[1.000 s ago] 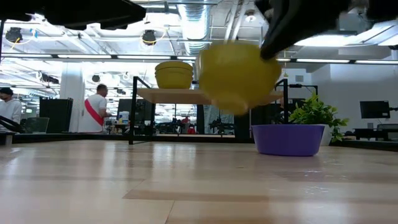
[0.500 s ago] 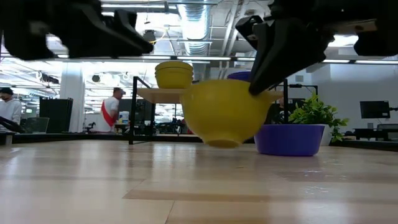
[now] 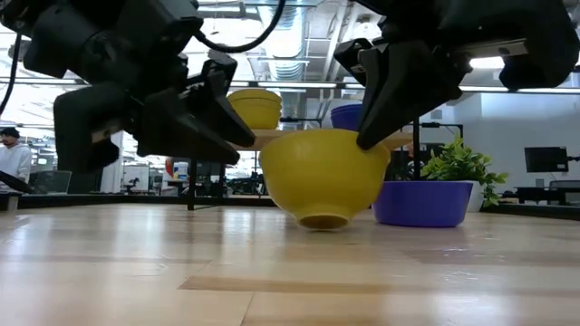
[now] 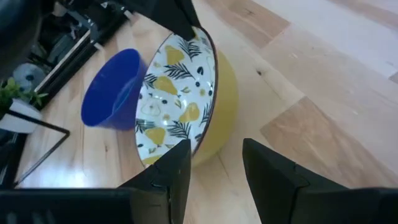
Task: Pick & Place Mini bowls
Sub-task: Stack the white patterned bowl on top of the white patterned bowl on the shelf
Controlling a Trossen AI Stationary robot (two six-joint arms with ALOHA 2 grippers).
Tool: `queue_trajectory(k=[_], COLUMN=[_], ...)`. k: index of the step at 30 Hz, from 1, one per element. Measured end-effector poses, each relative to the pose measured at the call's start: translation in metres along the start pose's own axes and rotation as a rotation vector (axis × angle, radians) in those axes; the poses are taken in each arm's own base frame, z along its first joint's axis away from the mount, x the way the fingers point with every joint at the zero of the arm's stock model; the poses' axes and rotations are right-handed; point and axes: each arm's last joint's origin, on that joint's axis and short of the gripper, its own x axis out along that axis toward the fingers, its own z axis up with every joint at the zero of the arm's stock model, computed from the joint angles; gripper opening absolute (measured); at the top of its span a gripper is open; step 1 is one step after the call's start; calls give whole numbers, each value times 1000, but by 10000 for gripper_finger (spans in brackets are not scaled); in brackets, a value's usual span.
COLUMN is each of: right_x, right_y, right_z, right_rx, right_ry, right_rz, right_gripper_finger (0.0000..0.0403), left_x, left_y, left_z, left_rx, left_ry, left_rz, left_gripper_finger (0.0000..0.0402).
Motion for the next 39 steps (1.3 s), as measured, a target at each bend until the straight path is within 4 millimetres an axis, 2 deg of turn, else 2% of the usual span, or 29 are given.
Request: queue_trajectory(k=[14,24,39], right_x=[-1,-1,-2], right_y=[3,2,0], right_z=[4,6,7], right_rx=[-28,-52,-95], right_ry=[-43,-59,-71], right_rz=[30,26,3], right_gripper_finger=[0,0,4], left_x=[23,23,23], left_y=[4,5,2], left_z=[-2,-2,-2], left_rx=[29,1,0], left_ry=[-3,-39,-95], left_rz=[-60,-114,-227], left_gripper_finger=[145,143,23])
